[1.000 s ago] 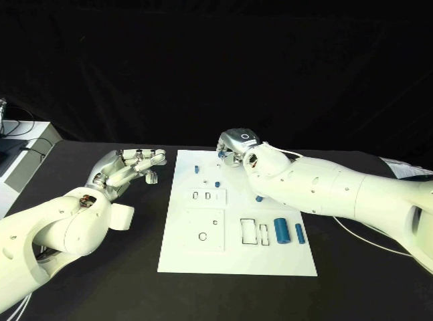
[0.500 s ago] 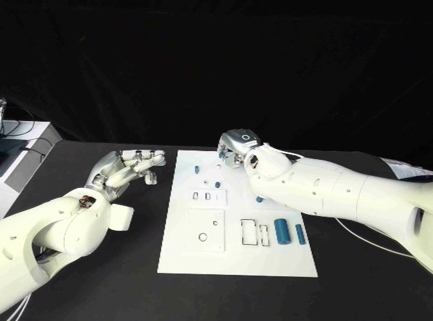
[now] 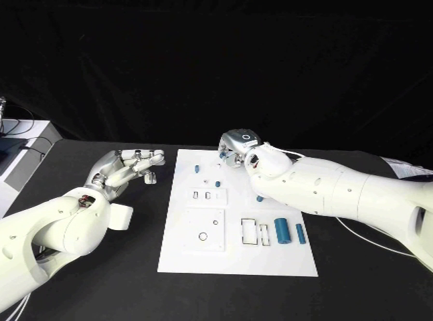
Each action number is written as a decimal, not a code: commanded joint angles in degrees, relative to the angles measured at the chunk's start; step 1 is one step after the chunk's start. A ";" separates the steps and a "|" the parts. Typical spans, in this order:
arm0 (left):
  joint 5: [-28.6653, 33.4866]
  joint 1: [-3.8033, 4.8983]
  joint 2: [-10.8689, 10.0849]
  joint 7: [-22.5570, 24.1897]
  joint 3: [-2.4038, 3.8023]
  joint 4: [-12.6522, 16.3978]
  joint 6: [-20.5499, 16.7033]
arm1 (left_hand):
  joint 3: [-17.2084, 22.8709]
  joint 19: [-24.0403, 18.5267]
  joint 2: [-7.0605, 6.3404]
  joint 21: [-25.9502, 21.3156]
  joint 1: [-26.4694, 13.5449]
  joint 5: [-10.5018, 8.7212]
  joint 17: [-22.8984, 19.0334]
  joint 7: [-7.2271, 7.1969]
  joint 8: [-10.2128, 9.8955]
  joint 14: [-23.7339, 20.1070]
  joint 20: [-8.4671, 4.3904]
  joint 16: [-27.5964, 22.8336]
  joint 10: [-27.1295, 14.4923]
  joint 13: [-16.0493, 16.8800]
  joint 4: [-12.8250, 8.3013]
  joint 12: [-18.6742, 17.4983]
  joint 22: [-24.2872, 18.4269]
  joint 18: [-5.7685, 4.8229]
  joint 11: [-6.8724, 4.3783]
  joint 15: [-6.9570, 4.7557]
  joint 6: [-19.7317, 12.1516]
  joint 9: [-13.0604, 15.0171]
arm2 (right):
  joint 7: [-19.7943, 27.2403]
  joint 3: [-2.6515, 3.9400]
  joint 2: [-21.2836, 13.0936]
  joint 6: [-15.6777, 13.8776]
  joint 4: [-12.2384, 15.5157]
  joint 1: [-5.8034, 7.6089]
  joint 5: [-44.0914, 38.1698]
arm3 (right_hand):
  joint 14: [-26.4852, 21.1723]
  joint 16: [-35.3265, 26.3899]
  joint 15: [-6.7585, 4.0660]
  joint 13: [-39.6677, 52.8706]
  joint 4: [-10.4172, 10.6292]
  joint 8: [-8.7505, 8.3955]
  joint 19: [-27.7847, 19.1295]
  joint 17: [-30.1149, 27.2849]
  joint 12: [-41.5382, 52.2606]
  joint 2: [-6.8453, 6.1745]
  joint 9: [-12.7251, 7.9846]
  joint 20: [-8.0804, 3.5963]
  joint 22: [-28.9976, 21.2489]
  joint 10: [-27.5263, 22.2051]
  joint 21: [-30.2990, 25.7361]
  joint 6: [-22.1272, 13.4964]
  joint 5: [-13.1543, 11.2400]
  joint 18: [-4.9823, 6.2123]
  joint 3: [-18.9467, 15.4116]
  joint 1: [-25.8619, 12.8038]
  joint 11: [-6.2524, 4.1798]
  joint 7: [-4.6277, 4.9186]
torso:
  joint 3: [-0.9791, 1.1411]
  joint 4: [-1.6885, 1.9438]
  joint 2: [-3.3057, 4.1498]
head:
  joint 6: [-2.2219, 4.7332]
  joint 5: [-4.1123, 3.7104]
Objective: Assemble the parts on the task board
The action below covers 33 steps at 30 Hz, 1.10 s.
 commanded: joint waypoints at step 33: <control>-0.18 0.03 0.32 0.24 0.06 -0.28 1.02 | 0.23 -0.48 -0.28 0.54 -0.31 0.23 -0.27 0.08 0.06 -0.55 0.20 0.41 -0.41 0.00 0.07 0.16 -0.12 0.59 0.02 0.05 -0.68 0.00 | 1.22 -0.21 0.25 -0.72 -0.95 -0.09 0.88 | -0.21 -1.57 1.49 0.08 6.03 0.04 2.25 -1.00 0.15 -3.86 -1.79 1.82 4.52 -7.83 -14.93 -7.55 -1.66 3.06 -6.98 1.30 1.09 0.44 | -0.06 0.11 0.13 | 0.07 -0.20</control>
